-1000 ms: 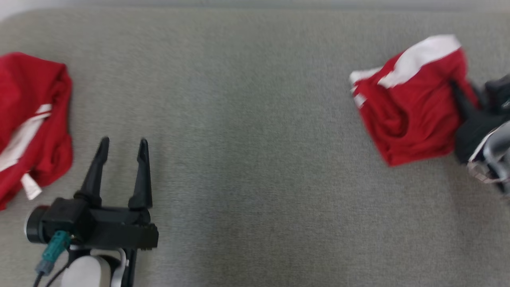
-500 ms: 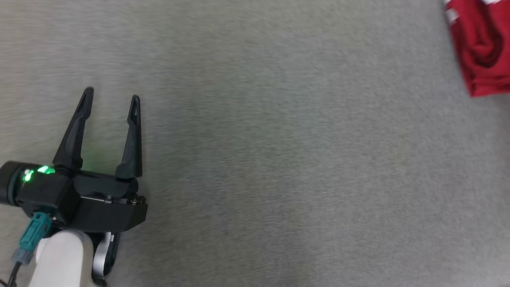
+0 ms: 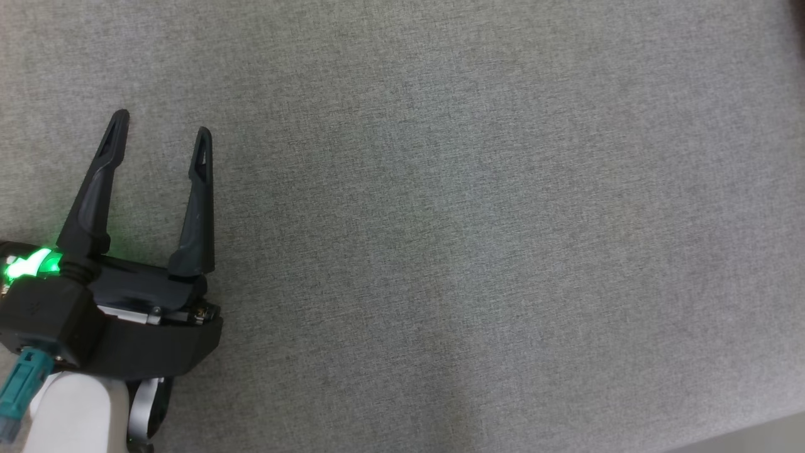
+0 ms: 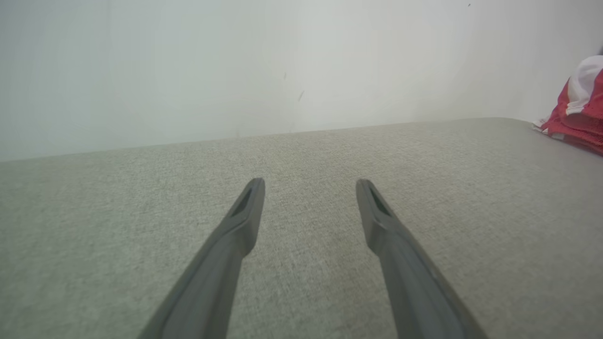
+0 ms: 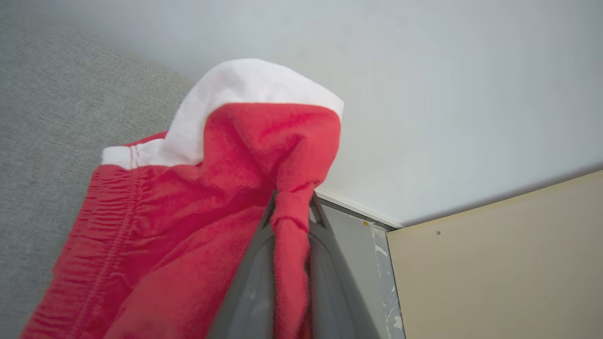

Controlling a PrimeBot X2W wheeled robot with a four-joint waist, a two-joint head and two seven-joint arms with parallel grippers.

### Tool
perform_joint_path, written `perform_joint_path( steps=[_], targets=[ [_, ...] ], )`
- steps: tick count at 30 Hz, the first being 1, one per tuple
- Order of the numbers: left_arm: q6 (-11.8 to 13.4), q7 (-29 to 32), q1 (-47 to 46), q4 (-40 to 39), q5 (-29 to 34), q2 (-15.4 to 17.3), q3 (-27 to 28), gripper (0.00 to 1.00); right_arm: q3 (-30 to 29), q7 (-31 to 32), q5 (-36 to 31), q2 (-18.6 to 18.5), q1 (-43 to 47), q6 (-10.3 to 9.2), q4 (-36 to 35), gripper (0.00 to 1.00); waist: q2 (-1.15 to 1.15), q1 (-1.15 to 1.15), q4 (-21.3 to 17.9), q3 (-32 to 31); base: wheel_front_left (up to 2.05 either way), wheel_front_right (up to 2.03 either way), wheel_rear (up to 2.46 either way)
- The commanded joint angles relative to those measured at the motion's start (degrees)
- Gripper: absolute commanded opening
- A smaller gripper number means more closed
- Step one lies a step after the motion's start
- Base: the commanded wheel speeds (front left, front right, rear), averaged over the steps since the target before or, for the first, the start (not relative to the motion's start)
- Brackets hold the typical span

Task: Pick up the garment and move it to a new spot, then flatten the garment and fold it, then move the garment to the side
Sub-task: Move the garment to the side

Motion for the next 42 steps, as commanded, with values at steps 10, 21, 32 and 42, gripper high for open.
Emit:
perform_joint_path(
  steps=[10, 21, 32, 42],
  targets=[
    [0.74, -1.07, 1.80, 2.69, -1.00, -0.51, -0.56, 1.00, -2.33, -2.41, -7.67, 1.95, -3.36, -0.17, 6.00, 1.00, 0.00, 0.00, 1.74, -1.24, 0.00, 0.00, 0.00],
    [2.26, -3.66, 5.19, 7.10, -3.14, -1.64, 1.31, 1.00, -2.20, -9.60, -9.44, 7.75, 0.31, -0.17, 7.08, 1.00, 0.00, 0.00, 4.02, -11.36, 0.00, 0.00, 0.00],
    [4.25, -4.85, 14.46, 9.78, -6.08, -2.55, 5.24, 1.00, -5.26, -12.89, -5.76, 18.79, 13.59, -0.17, -2.67, 1.00, 0.00, 0.00, 8.67, -24.12, 0.00, 0.00, 0.00],
    [3.98, -5.09, 18.28, 12.18, -6.93, -3.79, 5.25, 1.00, -14.69, -12.95, -7.65, 27.64, 32.15, -0.17, -14.07, 1.00, 0.00, 0.00, 13.34, -31.40, 0.00, 0.00, 0.00]
  ],
)
